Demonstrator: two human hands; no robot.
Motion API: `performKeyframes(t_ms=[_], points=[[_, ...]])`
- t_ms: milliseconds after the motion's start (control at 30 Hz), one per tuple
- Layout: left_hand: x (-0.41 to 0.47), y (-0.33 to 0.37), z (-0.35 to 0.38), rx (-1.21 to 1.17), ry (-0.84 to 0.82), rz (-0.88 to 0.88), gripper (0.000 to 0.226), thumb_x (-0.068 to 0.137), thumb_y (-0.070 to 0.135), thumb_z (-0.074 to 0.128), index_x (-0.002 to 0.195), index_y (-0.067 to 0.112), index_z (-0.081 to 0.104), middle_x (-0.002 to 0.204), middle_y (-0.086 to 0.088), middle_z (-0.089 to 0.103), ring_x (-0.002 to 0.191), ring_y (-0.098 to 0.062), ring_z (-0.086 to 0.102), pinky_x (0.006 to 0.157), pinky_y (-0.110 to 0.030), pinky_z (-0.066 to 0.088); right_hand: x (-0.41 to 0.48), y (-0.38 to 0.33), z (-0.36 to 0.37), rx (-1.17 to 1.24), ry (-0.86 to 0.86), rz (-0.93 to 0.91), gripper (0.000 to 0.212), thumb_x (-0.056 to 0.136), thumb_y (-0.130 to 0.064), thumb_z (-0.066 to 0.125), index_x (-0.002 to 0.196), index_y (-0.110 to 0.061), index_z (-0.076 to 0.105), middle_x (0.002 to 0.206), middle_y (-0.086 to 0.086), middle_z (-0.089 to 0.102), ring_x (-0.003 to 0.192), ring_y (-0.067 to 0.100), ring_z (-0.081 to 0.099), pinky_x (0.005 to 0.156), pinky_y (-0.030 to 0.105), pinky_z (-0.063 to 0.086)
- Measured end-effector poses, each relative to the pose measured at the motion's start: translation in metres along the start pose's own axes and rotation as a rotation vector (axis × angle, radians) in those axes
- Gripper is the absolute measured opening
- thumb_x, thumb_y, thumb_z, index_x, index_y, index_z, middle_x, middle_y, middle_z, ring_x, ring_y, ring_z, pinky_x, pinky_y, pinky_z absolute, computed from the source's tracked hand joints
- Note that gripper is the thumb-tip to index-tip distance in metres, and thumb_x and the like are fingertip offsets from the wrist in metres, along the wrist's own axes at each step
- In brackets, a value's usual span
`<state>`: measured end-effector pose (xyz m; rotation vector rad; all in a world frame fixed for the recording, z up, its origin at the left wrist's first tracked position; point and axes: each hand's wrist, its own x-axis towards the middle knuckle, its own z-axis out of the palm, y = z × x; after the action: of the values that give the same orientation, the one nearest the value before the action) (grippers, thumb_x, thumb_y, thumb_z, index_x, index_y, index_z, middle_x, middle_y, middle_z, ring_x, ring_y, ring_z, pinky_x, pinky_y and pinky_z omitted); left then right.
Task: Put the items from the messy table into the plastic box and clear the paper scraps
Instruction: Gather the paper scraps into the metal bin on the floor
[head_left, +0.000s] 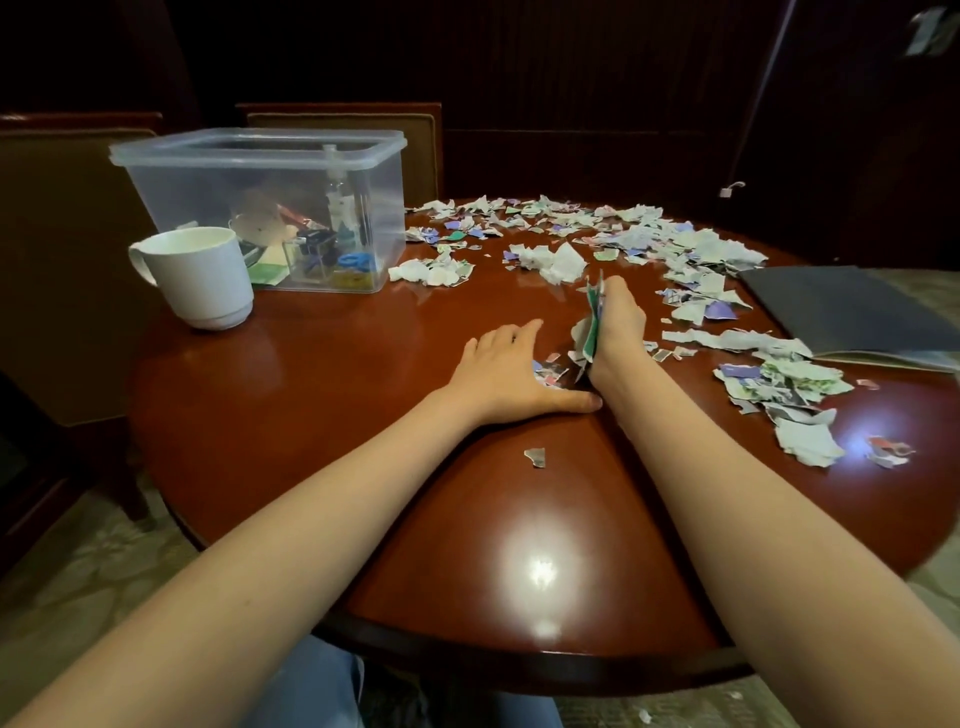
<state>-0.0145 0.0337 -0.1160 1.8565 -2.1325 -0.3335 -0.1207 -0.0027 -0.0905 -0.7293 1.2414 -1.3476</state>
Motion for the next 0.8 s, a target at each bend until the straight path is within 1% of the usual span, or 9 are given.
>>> performKeyframes(t_ms=[67,133,267,367,433,567,667,733,800], points=[[0.001,0.002,-0.001,0.059,0.032,0.028,0.087,0.072,0.076,0.051,0.142,0.028,0.034,0.144,-0.002,0.033,0.133,-0.025,0.03,0.109,-0.039,0.023,0.001,0.0,-0.003,0.026,0.022,0.011,0.017,0.09,-0.028,0.044,0.083,-0.013,0.049,0.066,0.001,0.041,0.054,0.013,0.039,0.049,0.025,0.034],[0.0,0.002,0.0,0.063,0.083,0.048,0.067,0.077,0.071,0.05,0.131,0.03,0.045,0.132,-0.002,0.039,0.124,-0.023,0.035,0.101,-0.037,0.028,0.0,-0.001,-0.003,0.015,0.031,0.018,0.017,0.09,-0.028,0.045,0.092,-0.012,0.049,0.069,0.001,0.042,0.057,0.013,0.039,0.051,0.025,0.035],[-0.005,0.005,0.0,0.039,0.144,0.071,0.046,0.087,0.053,0.051,0.12,0.021,0.05,0.113,-0.006,0.045,0.109,-0.027,0.043,0.084,-0.034,0.036,0.001,0.001,0.004,-0.125,0.04,-0.014,0.022,0.093,-0.02,0.036,0.077,-0.015,0.049,0.068,0.001,0.046,0.059,0.012,0.04,0.053,0.025,0.033],[-0.008,0.01,-0.001,0.075,0.238,0.074,0.038,0.09,0.04,0.05,0.122,0.021,0.055,0.097,-0.006,0.049,0.1,-0.029,0.052,0.07,-0.028,0.034,0.002,0.006,0.008,-0.185,0.057,-0.076,0.03,0.094,-0.013,0.032,0.074,-0.014,0.054,0.064,0.0,0.043,0.054,0.013,0.037,0.05,0.025,0.029],[-0.01,0.012,-0.002,0.109,0.283,0.06,0.033,0.092,0.034,0.047,0.12,0.02,0.058,0.103,-0.01,0.057,0.098,-0.031,0.057,0.068,-0.027,0.034,0.0,0.008,0.008,-0.197,0.063,-0.111,0.028,0.094,-0.01,0.032,0.09,-0.013,0.059,0.069,0.0,0.046,0.056,0.013,0.039,0.049,0.025,0.029],[-0.015,0.008,-0.006,0.11,0.302,0.063,0.025,0.094,0.029,0.044,0.1,0.011,0.06,0.098,-0.012,0.063,0.091,-0.032,0.06,0.064,-0.027,0.035,0.001,0.012,0.008,-0.126,0.087,-0.122,0.026,0.095,-0.011,0.032,0.094,-0.013,0.058,0.081,0.004,0.053,0.064,0.015,0.046,0.05,0.024,0.034],[-0.018,0.0,-0.01,-0.006,0.314,-0.011,0.025,0.095,0.028,0.045,0.088,0.011,0.06,0.088,-0.012,0.062,0.087,-0.032,0.059,0.064,-0.028,0.037,0.001,0.01,0.005,-0.073,0.13,-0.105,0.024,0.096,-0.013,0.031,0.095,-0.014,0.055,0.067,0.002,0.046,0.056,0.014,0.039,0.05,0.025,0.03],[-0.018,-0.008,-0.014,-0.167,0.348,-0.098,0.032,0.094,0.029,0.046,0.068,0.013,0.055,0.072,-0.006,0.056,0.073,-0.027,0.056,0.061,-0.027,0.037,-0.001,0.008,0.005,-0.009,0.141,-0.101,0.024,0.096,-0.012,0.03,0.096,-0.013,0.053,0.065,0.001,0.044,0.055,0.012,0.037,0.05,0.025,0.029],[-0.018,-0.014,-0.019,-0.34,0.386,-0.172,0.038,0.091,0.027,0.049,0.054,0.015,0.045,0.058,-0.001,0.046,0.061,-0.02,0.045,0.053,-0.026,0.03,-0.003,0.005,0.006,0.071,0.137,-0.078,0.024,0.098,-0.011,0.029,0.097,-0.013,0.052,0.064,0.0,0.042,0.053,0.011,0.035,0.047,0.022,0.028]])
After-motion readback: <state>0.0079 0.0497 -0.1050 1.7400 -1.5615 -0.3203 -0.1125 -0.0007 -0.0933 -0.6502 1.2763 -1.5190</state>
